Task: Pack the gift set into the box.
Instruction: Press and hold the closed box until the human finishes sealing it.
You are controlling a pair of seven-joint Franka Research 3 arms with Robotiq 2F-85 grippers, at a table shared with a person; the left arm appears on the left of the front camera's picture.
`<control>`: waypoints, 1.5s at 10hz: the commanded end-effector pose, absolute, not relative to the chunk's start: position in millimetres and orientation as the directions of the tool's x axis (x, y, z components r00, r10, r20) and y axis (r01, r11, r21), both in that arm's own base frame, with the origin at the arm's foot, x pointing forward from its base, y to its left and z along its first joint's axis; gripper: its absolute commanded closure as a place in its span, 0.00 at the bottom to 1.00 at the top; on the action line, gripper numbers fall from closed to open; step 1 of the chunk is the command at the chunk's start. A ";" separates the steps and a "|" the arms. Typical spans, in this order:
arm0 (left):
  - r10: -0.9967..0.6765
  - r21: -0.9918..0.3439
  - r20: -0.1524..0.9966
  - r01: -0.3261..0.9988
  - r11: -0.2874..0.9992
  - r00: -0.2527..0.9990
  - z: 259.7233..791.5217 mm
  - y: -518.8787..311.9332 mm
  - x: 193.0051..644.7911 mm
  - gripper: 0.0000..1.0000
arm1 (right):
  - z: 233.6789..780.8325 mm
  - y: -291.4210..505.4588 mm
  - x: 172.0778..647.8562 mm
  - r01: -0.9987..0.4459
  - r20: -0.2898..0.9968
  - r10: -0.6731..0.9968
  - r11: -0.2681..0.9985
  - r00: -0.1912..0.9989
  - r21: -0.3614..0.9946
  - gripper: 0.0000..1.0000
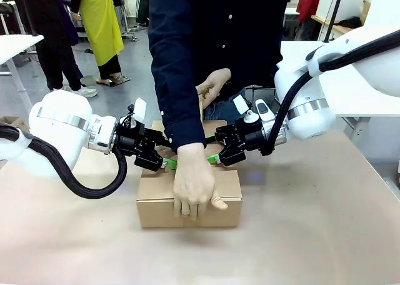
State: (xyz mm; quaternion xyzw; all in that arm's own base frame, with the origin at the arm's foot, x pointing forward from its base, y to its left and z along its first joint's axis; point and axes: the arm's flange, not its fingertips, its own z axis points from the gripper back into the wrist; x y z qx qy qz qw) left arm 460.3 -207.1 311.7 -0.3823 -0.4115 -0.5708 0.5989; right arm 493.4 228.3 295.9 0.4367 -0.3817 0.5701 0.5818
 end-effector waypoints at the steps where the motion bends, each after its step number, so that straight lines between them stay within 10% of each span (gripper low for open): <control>1: -0.372 0.021 0.928 0.998 0.052 0.000 308.2 -206.5 459.2 0.00 | 293.2 228.2 493.1 -0.997 0.940 0.336 -0.029 0.061 0.075 0.00; 15: -0.372 0.021 0.928 0.998 0.052 0.000 308.2 -206.5 459.2 0.00 | 293.2 228.2 493.1 -0.997 0.940 0.336 -0.029 0.061 0.075 0.00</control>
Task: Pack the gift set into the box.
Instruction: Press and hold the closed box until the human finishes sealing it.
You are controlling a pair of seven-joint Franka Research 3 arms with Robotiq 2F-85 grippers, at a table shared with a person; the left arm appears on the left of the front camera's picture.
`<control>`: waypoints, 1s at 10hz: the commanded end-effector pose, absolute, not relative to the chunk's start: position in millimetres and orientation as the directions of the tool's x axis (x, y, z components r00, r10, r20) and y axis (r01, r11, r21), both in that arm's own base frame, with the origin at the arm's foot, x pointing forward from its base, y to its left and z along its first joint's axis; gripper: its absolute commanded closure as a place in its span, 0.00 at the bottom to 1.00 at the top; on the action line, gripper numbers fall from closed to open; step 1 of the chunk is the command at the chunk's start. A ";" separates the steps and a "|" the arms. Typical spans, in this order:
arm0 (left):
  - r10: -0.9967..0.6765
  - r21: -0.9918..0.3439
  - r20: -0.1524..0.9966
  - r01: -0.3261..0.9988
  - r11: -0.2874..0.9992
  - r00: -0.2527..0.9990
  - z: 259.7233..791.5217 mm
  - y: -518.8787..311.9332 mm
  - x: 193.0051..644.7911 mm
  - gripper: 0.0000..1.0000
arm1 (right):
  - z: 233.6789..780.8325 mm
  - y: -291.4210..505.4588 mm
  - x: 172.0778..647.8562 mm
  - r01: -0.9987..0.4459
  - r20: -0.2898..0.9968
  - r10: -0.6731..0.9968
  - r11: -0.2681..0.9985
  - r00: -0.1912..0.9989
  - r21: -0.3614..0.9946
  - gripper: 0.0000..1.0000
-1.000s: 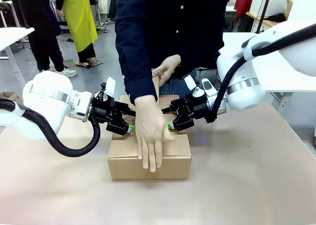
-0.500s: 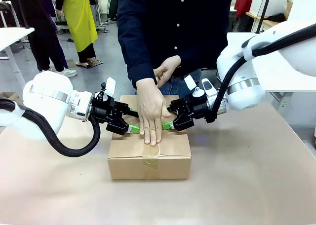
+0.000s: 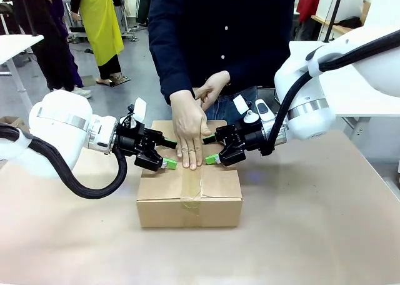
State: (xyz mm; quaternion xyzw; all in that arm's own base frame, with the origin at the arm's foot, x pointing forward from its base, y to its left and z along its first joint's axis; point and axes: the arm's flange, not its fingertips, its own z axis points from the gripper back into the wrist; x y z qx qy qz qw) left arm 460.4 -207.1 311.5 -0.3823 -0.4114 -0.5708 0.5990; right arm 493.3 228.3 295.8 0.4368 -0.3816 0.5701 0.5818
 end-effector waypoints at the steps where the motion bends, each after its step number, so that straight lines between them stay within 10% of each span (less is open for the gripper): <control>1: -0.372 0.021 0.928 0.998 0.052 0.000 308.2 -206.5 459.2 0.00 | 293.2 228.2 493.1 -0.997 0.940 0.336 -0.029 0.061 0.075 0.00; 10: -0.372 0.021 0.928 0.998 0.052 0.000 308.2 -206.5 459.2 0.00 | 293.2 228.2 493.1 -0.997 0.940 0.336 -0.029 0.061 0.075 0.00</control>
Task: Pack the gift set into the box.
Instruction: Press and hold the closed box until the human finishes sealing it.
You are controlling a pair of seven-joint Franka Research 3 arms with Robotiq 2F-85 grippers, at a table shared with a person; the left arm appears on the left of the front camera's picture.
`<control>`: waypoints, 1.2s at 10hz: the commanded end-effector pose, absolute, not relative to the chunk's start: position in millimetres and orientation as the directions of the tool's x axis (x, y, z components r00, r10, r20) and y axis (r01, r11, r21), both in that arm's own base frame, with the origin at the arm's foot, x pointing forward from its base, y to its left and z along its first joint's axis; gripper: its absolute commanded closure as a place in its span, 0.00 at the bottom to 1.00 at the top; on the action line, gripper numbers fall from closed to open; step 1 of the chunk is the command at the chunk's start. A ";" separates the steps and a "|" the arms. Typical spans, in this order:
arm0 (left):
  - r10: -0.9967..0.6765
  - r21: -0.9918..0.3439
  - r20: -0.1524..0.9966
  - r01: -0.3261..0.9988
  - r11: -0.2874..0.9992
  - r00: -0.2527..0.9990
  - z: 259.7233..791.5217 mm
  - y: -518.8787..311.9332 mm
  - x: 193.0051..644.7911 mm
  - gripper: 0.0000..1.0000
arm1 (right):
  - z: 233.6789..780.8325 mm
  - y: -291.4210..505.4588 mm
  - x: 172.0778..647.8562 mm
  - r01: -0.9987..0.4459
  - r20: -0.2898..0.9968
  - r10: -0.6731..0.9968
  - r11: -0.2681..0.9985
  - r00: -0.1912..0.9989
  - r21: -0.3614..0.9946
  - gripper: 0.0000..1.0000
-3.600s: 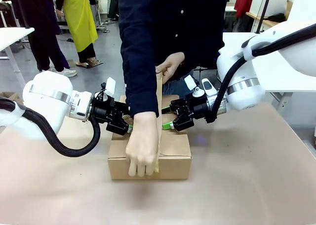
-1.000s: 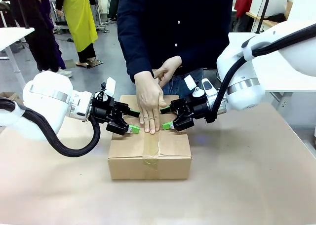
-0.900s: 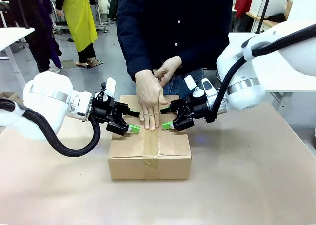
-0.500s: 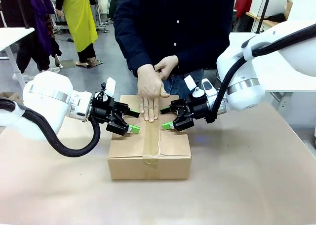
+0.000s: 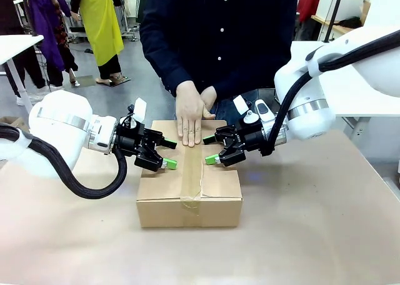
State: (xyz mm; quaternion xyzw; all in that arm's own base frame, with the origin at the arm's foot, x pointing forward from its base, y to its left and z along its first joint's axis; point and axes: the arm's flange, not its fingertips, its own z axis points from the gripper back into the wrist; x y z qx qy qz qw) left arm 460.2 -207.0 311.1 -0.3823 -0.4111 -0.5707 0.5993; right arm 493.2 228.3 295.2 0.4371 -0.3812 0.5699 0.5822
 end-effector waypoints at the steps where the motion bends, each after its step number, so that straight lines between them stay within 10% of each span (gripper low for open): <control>1: -0.372 0.021 0.928 0.998 0.052 0.000 308.2 -206.5 459.2 0.00 | 293.2 228.2 493.1 -0.997 0.940 0.336 -0.029 0.061 0.075 0.00; 12: -0.372 0.021 0.928 0.998 0.052 0.000 308.2 -206.5 459.2 0.00 | 293.2 228.2 493.1 -0.997 0.940 0.336 -0.029 0.061 0.075 0.00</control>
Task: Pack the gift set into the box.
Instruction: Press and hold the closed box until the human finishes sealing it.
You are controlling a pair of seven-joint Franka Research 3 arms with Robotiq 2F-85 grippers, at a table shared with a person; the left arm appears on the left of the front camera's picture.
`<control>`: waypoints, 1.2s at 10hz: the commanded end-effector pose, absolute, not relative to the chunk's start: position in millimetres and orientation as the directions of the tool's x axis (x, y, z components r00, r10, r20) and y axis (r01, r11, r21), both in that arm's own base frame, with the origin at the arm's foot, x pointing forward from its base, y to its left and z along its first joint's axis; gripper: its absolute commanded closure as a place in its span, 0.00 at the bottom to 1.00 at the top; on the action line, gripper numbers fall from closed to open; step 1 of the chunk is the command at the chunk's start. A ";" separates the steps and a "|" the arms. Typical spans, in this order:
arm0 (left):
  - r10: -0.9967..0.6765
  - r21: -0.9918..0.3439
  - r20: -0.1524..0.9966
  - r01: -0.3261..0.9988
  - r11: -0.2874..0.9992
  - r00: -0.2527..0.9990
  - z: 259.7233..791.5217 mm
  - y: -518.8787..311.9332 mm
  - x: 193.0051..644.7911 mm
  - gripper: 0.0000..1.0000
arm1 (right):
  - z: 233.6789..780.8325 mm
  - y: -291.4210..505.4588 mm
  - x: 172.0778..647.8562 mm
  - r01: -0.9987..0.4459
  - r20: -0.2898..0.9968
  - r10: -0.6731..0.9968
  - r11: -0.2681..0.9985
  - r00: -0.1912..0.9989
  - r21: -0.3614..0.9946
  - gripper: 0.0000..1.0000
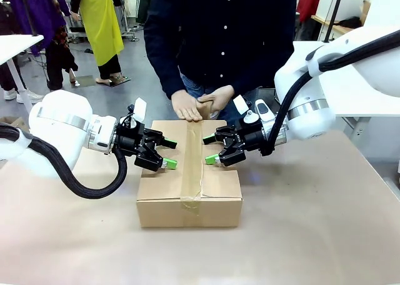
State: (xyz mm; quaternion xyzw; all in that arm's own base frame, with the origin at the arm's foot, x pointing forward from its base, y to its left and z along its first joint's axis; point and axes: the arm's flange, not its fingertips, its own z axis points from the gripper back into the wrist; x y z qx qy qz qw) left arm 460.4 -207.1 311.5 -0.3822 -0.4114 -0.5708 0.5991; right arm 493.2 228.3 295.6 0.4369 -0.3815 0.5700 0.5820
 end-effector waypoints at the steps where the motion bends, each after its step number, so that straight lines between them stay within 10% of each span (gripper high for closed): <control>1: -0.372 0.021 0.928 0.998 0.052 0.000 308.2 -206.5 459.2 0.00 | 293.2 228.2 493.1 -0.997 0.940 0.336 -0.029 0.061 0.075 0.00; 12: -0.372 0.021 0.928 0.998 0.052 0.000 308.2 -206.5 459.2 0.00 | 293.2 228.2 493.1 -0.997 0.940 0.336 -0.029 0.061 0.075 0.00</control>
